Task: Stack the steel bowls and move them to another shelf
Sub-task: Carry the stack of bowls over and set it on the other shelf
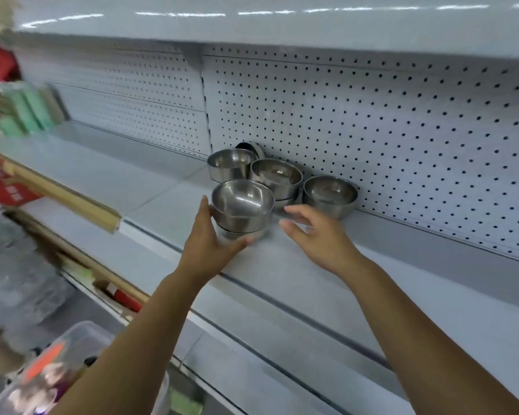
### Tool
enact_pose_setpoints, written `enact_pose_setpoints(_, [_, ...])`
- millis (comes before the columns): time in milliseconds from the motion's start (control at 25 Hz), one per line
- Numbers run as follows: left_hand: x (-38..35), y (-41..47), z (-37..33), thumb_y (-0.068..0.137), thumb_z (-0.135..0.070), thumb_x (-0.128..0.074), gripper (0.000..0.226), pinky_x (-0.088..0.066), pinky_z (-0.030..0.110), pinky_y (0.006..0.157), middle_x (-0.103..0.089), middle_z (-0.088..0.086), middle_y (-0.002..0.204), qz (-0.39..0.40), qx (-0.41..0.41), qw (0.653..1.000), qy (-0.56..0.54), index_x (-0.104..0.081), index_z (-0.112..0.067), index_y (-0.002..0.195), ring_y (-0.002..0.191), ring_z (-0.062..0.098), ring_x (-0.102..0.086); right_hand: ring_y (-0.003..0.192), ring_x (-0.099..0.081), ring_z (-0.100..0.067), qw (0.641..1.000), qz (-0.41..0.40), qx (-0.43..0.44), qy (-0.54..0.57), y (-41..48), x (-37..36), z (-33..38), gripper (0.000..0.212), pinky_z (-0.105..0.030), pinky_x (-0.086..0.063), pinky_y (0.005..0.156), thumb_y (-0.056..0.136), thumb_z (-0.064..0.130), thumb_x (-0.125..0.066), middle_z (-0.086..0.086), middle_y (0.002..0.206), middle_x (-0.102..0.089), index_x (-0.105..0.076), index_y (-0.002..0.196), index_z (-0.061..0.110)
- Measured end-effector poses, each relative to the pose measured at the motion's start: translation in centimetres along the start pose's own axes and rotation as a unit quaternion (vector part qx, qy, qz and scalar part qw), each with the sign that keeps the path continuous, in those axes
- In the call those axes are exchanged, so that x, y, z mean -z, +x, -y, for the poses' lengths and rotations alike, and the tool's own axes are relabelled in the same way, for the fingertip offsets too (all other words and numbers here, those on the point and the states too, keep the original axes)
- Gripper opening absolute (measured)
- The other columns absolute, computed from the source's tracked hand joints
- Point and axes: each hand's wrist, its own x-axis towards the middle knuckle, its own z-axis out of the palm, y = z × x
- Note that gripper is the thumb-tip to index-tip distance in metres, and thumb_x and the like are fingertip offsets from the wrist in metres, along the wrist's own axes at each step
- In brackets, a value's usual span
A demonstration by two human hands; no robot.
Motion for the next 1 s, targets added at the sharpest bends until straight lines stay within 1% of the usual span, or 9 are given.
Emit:
enact_pose_setpoints(80, [-0.8, 1.3, 1.3, 0.061, -0.081, -0.077, 0.125, -0.049, 0.048, 0.108, -0.047, -0.007, 0.153, 0.000, 0.008, 1.000, -0.012, -0.014, -0.032, 0.157, 0.139, 0.022, -0.050, 0.132, -0.056, -0.002, 1.000, 0.008, 0.004, -0.012, 1.6, -0.6, -0.3, 0.044, -0.033, -0.043, 0.116, 0.098, 0.048, -0.065, 0.017, 0.140, -0.062, -0.061, 0.139, 0.032])
enact_pose_setpoints(160, [-1.6, 1.2, 2.3, 0.066, -0.082, -0.072, 0.110, -0.054, 0.042, 0.098, -0.056, -0.012, 0.144, -0.016, -0.002, 1.000, 0.021, -0.023, -0.035, 0.152, 0.128, 0.021, -0.058, 0.132, -0.055, -0.001, 1.000, 0.018, 0.004, -0.019, 2.4, -0.8, -0.5, 0.043, -0.029, -0.042, 0.114, 0.098, 0.049, -0.065, 0.021, 0.140, -0.061, -0.061, 0.139, 0.037])
enact_pose_setpoints(320, [-2.0, 1.3, 2.5, 0.071, -0.078, -0.070, 0.085, -0.043, 0.025, 0.083, -0.057, -0.023, 0.121, -0.055, -0.046, 0.997, 0.043, -0.040, -0.036, 0.139, 0.112, 0.012, -0.062, 0.128, -0.056, 0.000, 0.999, 0.036, 0.021, -0.026, 4.1, -1.9, -0.6, 0.044, -0.019, -0.042, 0.106, 0.095, 0.049, -0.068, 0.019, 0.136, -0.064, -0.064, 0.137, 0.036])
enact_pose_setpoints(400, [-2.1, 1.4, 2.6, 0.072, -0.078, -0.069, 0.082, -0.043, 0.024, 0.080, -0.057, -0.024, 0.116, -0.063, -0.057, 0.995, 0.052, -0.043, -0.034, 0.137, 0.106, 0.009, -0.061, 0.115, -0.061, 0.005, 0.999, 0.027, 0.023, -0.007, 4.4, -2.8, -0.6, 0.030, -0.008, -0.043, 0.094, 0.093, 0.042, -0.073, 0.019, 0.122, -0.070, -0.072, 0.121, 0.031])
enact_pose_setpoints(480, [-2.2, 1.3, 3.0, 0.072, -0.080, -0.067, 0.082, -0.044, 0.024, 0.078, -0.061, -0.022, 0.116, -0.076, -0.062, 0.993, 0.061, -0.044, -0.033, 0.136, 0.103, 0.009, -0.062, 0.104, -0.064, 0.003, 0.999, -0.018, 0.037, 0.013, 4.5, -3.8, -0.7, 0.013, -0.007, -0.044, 0.085, 0.092, 0.036, -0.076, 0.019, 0.105, -0.073, -0.074, 0.102, 0.027])
enact_pose_setpoints(720, [-2.2, 1.5, 3.1, 0.072, -0.084, -0.062, 0.087, -0.047, 0.027, 0.081, -0.065, -0.017, 0.122, -0.073, -0.071, 0.992, 0.071, -0.042, -0.034, 0.140, 0.108, 0.011, -0.063, 0.099, -0.068, -0.008, 0.989, -0.099, 0.072, 0.082, 3.8, -4.2, -0.6, 0.003, -0.028, -0.052, 0.094, 0.095, 0.026, -0.074, 0.016, 0.097, -0.072, -0.071, 0.096, 0.025])
enact_pose_setpoints(840, [-2.4, 1.7, 3.4, 0.074, -0.087, -0.057, 0.099, -0.054, 0.038, 0.095, -0.061, -0.010, 0.136, -0.069, -0.062, 0.991, 0.095, -0.033, -0.030, 0.150, 0.121, 0.019, -0.061, 0.095, -0.068, 0.000, 0.974, -0.174, 0.060, 0.131, 1.5, -3.5, -0.8, 0.004, -0.018, -0.051, 0.088, 0.095, 0.032, -0.071, 0.025, 0.094, -0.071, -0.068, 0.096, 0.030])
enact_pose_setpoints(920, [-2.6, 1.8, 3.3, 0.079, -0.085, -0.055, 0.105, -0.047, 0.043, 0.106, -0.051, -0.001, 0.151, -0.061, -0.046, 0.990, 0.118, -0.023, -0.024, 0.158, 0.134, 0.024, -0.053, 0.094, -0.067, 0.006, 0.968, -0.209, 0.050, 0.131, -0.4, -2.6, -1.3, 0.012, -0.011, -0.050, 0.085, 0.092, 0.040, -0.067, 0.030, 0.093, -0.070, -0.067, 0.099, 0.030])
enact_pose_setpoints(1000, [-2.8, 1.9, 3.1, 0.082, -0.083, -0.051, 0.107, -0.042, 0.042, 0.111, -0.044, 0.004, 0.157, -0.059, -0.045, 0.988, 0.135, -0.017, -0.018, 0.161, 0.140, 0.027, -0.047, 0.095, -0.067, 0.004, 0.966, -0.228, 0.038, 0.115, -2.1, -1.7, -2.1, 0.020, -0.010, -0.049, 0.086, 0.091, 0.042, -0.065, 0.024, 0.095, -0.071, -0.068, 0.102, 0.026])
